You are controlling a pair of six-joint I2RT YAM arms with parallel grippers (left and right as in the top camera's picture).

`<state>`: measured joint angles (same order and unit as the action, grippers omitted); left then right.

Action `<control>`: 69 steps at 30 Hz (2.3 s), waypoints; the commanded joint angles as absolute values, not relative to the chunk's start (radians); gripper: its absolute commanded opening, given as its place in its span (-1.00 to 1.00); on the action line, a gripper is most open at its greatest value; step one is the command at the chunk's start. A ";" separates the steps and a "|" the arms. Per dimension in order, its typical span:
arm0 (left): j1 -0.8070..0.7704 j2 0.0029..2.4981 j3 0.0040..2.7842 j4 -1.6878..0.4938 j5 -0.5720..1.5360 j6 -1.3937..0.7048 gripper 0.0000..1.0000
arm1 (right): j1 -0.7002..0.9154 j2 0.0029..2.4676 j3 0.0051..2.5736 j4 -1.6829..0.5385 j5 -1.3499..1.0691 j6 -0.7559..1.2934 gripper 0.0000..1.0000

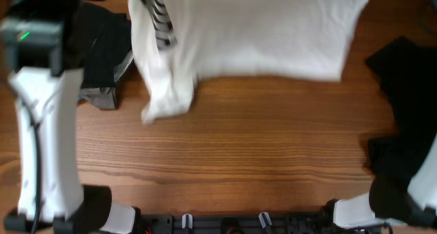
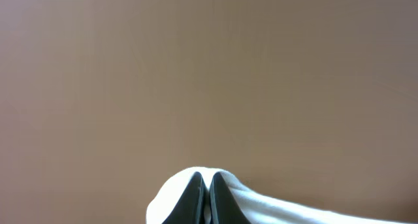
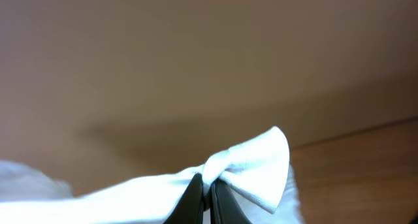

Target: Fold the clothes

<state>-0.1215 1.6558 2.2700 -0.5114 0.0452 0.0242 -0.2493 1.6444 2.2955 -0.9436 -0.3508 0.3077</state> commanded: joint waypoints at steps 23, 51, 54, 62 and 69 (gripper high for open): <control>-0.207 1.949 2.288 -1.601 0.198 0.037 -0.57 | -0.256 1.807 1.908 -1.479 -0.172 0.093 -0.84; -0.286 2.234 1.680 -0.769 0.152 -0.042 0.33 | -0.257 1.809 1.779 -1.369 -0.159 0.131 -0.84; -0.286 2.269 1.680 -0.756 0.152 -0.042 0.34 | -0.257 1.809 1.779 -1.369 -0.156 0.131 -0.84; -0.286 2.290 1.680 -0.776 0.144 -0.042 -0.73 | -0.257 1.809 1.779 -1.365 -0.156 0.134 -0.84; -0.276 2.282 1.680 -0.889 0.077 -0.042 -0.92 | -0.257 1.809 1.779 -1.366 -0.151 0.134 -0.84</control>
<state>-0.2859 2.2536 1.6947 -0.8185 0.1246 -0.0425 -0.2543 1.8259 1.7863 -1.3674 -0.1745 0.1261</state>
